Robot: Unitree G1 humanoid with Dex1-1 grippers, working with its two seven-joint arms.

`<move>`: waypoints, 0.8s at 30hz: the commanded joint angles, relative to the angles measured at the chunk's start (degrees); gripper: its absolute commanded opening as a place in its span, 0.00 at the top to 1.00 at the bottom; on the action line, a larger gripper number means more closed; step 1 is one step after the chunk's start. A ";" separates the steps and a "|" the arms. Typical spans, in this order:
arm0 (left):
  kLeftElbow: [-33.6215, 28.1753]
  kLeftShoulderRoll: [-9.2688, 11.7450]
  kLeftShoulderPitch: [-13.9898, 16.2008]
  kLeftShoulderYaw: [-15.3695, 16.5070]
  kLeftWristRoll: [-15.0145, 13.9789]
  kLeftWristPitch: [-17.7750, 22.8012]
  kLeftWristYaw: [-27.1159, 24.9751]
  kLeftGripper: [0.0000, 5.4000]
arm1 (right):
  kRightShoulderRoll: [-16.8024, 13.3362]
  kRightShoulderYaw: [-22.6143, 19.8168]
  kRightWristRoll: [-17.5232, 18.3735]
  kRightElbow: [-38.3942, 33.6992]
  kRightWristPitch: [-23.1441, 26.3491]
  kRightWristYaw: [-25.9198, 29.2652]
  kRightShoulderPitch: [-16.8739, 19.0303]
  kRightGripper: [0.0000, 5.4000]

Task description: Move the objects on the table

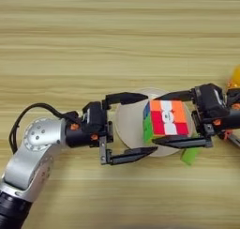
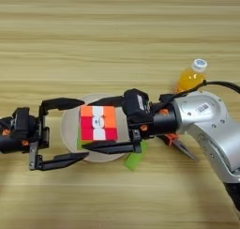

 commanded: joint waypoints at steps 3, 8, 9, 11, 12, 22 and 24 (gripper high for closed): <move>-0.59 -0.02 -0.90 -0.51 0.71 -0.46 -0.87 0.09 | 0.47 0.59 0.41 -0.10 0.55 -0.87 -1.41 0.38; -0.28 -0.27 -1.08 -0.63 0.78 -0.78 -1.38 0.21 | 0.65 0.96 0.34 0.17 0.38 -1.17 -1.69 0.38; -0.24 -0.31 -1.11 -0.64 0.79 -0.82 -1.40 0.23 | 0.66 1.00 0.37 0.20 0.35 -1.20 -1.73 0.38; -0.21 -0.32 -1.13 -0.64 0.77 -0.89 -1.42 0.26 | 0.74 1.03 0.43 0.17 0.32 -1.28 -1.81 0.38; -0.17 -0.33 -1.15 -0.65 0.77 -0.92 -1.42 0.29 | 0.78 1.03 0.44 0.19 0.30 -1.29 -1.84 0.38; 0.06 -0.42 -1.12 -0.53 0.80 -1.16 -1.36 0.39 | 0.72 1.22 0.42 0.16 0.03 -1.07 -1.67 0.39; 0.09 -0.52 -1.12 -0.51 0.90 -1.25 -1.22 0.39 | 0.66 1.26 0.41 0.15 0.00 -0.97 -1.57 0.39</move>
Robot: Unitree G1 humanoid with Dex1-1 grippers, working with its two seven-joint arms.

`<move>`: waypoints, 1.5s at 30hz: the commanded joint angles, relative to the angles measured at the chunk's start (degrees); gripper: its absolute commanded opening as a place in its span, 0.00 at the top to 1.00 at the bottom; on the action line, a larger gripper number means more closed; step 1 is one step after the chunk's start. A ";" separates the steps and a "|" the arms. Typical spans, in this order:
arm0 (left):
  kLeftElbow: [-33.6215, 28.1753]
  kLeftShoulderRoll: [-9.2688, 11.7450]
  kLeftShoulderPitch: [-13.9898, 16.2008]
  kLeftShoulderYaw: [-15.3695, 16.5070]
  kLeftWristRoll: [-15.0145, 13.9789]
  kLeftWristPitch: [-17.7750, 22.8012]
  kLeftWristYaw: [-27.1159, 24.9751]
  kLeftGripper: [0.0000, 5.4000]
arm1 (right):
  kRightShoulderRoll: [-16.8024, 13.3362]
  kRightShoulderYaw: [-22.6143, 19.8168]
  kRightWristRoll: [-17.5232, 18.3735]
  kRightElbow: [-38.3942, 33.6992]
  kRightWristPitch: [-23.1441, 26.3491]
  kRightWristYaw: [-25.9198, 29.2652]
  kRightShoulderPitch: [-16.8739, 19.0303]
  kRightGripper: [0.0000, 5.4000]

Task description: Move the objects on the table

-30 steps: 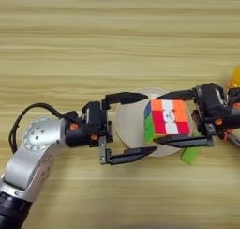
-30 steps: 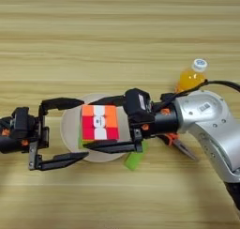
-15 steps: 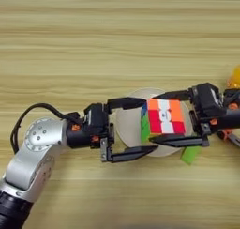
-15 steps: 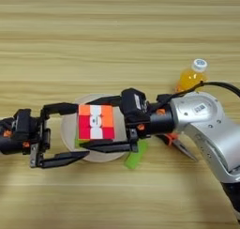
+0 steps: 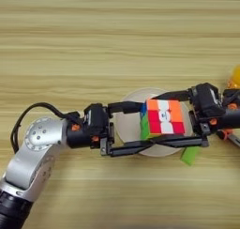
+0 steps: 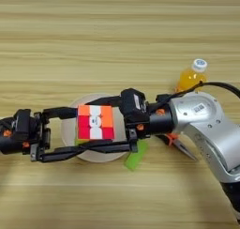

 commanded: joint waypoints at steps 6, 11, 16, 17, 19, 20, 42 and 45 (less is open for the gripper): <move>0.04 -0.78 -0.80 -0.10 1.00 -0.97 0.23 0.39 | -0.30 0.42 0.44 -0.61 -0.19 0.69 -0.69 0.24; 0.18 -1.29 -0.77 -0.01 1.34 -1.16 0.24 0.39 | -0.51 0.22 1.00 -0.73 -0.09 1.02 -0.51 0.12; 0.74 -1.56 -0.66 0.32 1.48 -1.37 0.44 0.39 | -0.31 -0.44 1.85 -0.78 0.01 1.12 -0.47 0.00; 1.09 -1.71 -0.65 0.61 1.46 -1.48 0.67 0.39 | -0.14 -0.91 2.38 -0.84 0.04 0.95 -0.45 0.00; 1.89 -2.21 -0.88 1.31 1.59 -1.85 1.45 0.39 | 0.23 -2.05 3.43 -0.88 0.05 0.19 -0.37 0.00; 2.23 -2.49 -1.05 1.61 1.57 -1.93 1.82 0.39 | 0.40 -2.52 3.78 -0.88 0.01 -0.19 -0.32 0.00; 11.83 -8.57 -6.17 12.30 4.41 -7.51 16.81 0.39 | 8.43 -16.81 6.40 4.43 -5.61 -14.94 7.09 0.00; 16.16 -9.76 -8.60 14.12 7.43 -8.82 22.02 0.39 | 9.86 -16.92 4.90 5.87 -7.45 -16.86 9.01 0.00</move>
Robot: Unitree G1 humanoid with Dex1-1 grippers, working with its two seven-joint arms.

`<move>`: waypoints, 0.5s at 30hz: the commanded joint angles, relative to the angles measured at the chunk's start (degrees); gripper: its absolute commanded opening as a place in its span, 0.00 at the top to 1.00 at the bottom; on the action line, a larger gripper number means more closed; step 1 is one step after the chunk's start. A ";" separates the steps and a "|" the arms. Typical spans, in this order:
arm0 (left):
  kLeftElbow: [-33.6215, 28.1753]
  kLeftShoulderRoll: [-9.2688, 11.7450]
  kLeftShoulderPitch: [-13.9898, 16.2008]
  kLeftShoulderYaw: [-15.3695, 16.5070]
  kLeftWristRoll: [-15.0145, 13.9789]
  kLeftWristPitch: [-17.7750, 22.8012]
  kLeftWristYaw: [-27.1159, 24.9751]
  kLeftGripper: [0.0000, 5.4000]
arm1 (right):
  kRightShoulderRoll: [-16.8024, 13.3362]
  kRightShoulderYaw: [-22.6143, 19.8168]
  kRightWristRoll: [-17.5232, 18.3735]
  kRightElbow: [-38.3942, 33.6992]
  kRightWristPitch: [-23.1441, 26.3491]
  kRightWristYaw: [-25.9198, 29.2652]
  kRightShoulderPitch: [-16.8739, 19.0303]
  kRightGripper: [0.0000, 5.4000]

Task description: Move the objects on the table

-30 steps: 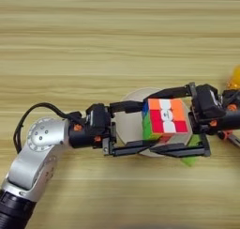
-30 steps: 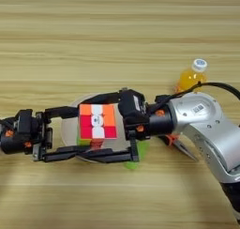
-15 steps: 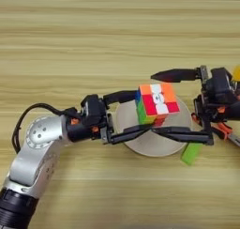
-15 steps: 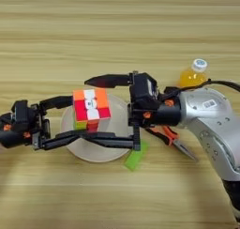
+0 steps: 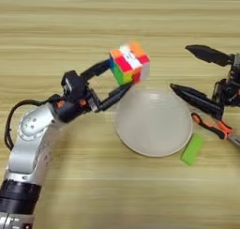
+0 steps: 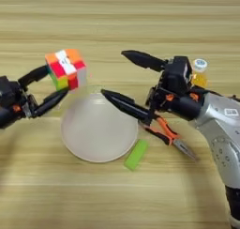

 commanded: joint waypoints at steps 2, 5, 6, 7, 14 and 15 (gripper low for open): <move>8.83 -1.12 -4.92 2.65 8.27 -3.81 9.35 0.39 | 2.26 -0.29 -3.70 2.80 -3.84 -2.60 3.17 0.00; 13.44 -2.17 -6.79 4.05 9.44 -2.98 13.75 0.39 | 3.57 -0.15 -4.27 3.46 -5.20 -3.81 4.00 0.00; 15.03 -2.44 -7.36 4.39 10.16 -3.11 15.13 0.39 | 4.03 -0.13 -4.41 3.57 -5.43 -4.27 4.12 0.00; 16.62 -2.64 -7.77 4.40 11.30 -3.23 16.53 0.39 | 4.48 0.05 -4.57 3.75 -5.70 -4.49 4.46 0.00; 23.50 -3.43 -8.47 1.64 16.73 -2.34 20.42 0.39 | 5.86 1.41 -5.42 4.39 -6.77 -5.31 5.07 0.00; 23.93 -3.70 -8.30 1.11 16.90 -1.83 20.21 0.39 | 6.00 1.60 -5.55 4.45 -6.80 -5.47 4.94 0.00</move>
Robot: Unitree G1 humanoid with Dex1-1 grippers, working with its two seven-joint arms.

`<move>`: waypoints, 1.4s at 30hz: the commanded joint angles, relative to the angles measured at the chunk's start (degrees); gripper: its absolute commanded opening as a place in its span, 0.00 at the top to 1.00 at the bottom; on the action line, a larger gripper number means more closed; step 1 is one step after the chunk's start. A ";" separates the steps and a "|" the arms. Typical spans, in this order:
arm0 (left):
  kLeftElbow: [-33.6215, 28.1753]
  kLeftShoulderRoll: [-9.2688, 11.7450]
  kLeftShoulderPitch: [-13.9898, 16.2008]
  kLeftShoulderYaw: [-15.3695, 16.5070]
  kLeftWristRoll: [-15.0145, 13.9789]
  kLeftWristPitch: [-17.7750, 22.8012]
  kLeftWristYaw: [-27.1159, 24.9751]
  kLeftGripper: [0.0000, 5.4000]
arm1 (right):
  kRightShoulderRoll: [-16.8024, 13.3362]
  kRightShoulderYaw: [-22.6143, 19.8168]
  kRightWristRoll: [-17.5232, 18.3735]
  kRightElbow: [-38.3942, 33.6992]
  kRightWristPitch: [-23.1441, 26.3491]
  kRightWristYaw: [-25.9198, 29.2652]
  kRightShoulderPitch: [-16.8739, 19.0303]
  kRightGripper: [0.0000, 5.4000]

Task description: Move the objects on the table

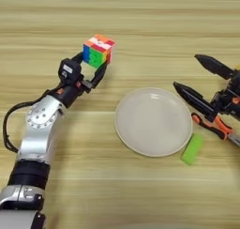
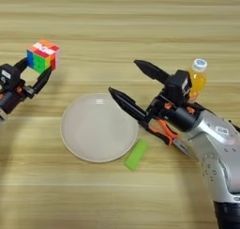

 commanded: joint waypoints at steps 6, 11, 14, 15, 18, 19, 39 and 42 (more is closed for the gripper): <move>3.26 -1.23 0.20 -4.81 3.09 3.77 -1.85 0.39 | 1.24 1.24 -1.31 -0.12 -0.60 -0.79 -0.40 0.00; 4.74 -0.65 0.03 -6.25 4.40 5.64 -3.02 0.39 | 1.52 1.69 -1.41 -0.42 -0.52 -1.03 -0.60 0.00; 5.29 -0.52 0.12 -6.66 4.99 6.84 -3.47 0.39 | 1.43 1.79 -1.21 -0.58 -0.49 -1.10 -0.73 0.00; 5.60 -0.45 0.14 -6.79 5.22 7.16 -3.58 0.39 | 1.43 1.80 -1.11 -0.60 -0.47 -1.08 -0.76 0.00; 6.19 -0.19 0.23 -7.05 5.87 7.66 -3.60 0.39 | 1.41 1.78 -1.01 -0.60 -0.42 -1.09 -0.82 0.00; 6.29 -0.12 0.22 -7.09 6.02 7.86 -3.52 0.39 | 1.40 1.75 -0.93 -0.63 -0.37 -1.10 -0.87 0.00; 6.64 -0.28 0.25 -7.29 7.13 8.32 -3.70 0.39 | 1.15 1.56 -0.35 -0.81 -0.11 -0.75 -0.71 0.00; 6.75 -0.33 0.21 -7.29 7.18 8.36 -3.59 0.31 | 1.17 1.57 -0.31 -0.65 -0.16 -0.63 -0.68 0.00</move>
